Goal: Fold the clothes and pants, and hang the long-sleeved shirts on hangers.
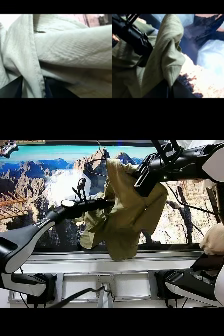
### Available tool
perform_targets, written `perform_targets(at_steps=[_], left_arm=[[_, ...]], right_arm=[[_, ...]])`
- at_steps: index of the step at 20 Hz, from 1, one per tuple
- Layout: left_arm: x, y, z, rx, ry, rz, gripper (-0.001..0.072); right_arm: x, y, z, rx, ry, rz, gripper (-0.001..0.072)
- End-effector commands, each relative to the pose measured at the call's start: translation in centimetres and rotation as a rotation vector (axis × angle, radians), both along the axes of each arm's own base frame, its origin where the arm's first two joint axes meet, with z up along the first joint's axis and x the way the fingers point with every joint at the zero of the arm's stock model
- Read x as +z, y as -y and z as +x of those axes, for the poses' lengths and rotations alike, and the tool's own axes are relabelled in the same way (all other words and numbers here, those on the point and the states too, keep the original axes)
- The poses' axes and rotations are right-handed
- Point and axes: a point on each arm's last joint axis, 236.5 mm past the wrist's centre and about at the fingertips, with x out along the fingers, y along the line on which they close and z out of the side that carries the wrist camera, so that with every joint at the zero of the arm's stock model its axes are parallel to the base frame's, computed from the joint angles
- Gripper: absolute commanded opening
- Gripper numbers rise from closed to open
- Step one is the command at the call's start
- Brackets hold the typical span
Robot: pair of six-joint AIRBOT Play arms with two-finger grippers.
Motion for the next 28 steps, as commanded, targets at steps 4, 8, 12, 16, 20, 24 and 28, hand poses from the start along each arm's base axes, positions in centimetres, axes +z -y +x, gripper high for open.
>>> perform_targets(at_steps=[4,8,12,16,20,24,28], left_arm=[[-0.6,-3.2,2.1,0.064,-0.008,0.005,0.0081],[0.0,-7.6,4.5,0.142,-0.015,-0.027,0.0012],[3.5,-9.6,6.3,0.132,0.027,-0.099,0.0012],[9.2,-13.9,7.9,0.185,0.137,-0.122,0.0011],[15.1,-15.3,6.1,0.132,0.234,-0.153,0.0011],[19.5,-15.1,4.3,0.095,0.332,-0.133,0.0011],[23.0,-15.0,2.2,0.052,0.41,-0.118,0.0011]], right_arm=[[-0.7,0.4,-0.9,0.006,-0.042,-0.026,0.0024],[-0.9,0.3,-3.2,0.048,-0.106,-0.023,0.0024],[-1.8,0.1,-4.9,0.084,-0.175,-0.034,0.0024],[-3.2,1.6,-4.4,0.041,-0.195,-0.099,0.0024],[-5.1,1.8,-3.1,0.01,-0.193,-0.121,0.0024],[-7.9,1.6,-3.1,0.009,-0.242,-0.138,0.0024],[-9.5,2.2,-2.6,-0.019,-0.255,-0.164,0.0024]])
